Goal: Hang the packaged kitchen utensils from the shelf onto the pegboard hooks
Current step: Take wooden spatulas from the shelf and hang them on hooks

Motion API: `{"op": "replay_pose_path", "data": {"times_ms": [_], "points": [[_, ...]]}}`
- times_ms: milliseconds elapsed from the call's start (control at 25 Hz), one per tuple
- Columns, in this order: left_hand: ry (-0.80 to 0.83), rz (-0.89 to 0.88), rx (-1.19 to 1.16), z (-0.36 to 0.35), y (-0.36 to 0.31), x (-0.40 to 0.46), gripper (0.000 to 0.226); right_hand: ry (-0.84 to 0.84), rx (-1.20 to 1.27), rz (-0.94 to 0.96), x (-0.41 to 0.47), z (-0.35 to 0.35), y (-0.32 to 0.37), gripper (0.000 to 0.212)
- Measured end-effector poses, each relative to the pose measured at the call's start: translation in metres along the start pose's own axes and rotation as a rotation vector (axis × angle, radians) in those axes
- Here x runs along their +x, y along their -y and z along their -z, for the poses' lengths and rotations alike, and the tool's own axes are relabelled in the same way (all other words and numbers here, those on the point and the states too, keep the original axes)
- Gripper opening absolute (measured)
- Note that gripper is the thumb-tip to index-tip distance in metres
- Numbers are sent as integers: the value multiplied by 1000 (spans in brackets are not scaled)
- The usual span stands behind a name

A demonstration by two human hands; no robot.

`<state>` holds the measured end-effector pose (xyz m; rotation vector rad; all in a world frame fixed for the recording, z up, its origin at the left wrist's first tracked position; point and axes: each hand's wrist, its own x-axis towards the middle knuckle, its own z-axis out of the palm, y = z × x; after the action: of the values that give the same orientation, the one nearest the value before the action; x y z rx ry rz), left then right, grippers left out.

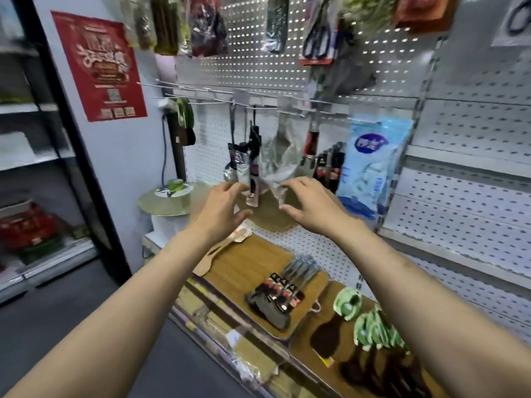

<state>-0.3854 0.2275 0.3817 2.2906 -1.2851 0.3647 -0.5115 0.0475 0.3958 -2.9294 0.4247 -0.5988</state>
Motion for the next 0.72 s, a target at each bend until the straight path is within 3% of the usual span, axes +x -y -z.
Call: {"op": "replay_pose_path", "data": {"times_ms": [240, 440, 720], "points": [[40, 122, 0, -34, 110, 86, 52, 89, 38, 45, 139, -83, 3, 56], [148, 169, -30, -91, 206, 132, 52, 213, 93, -31, 211, -174, 6, 53], [460, 198, -146, -234, 371, 200, 48, 383, 194, -439, 298, -347, -8, 41]]}}
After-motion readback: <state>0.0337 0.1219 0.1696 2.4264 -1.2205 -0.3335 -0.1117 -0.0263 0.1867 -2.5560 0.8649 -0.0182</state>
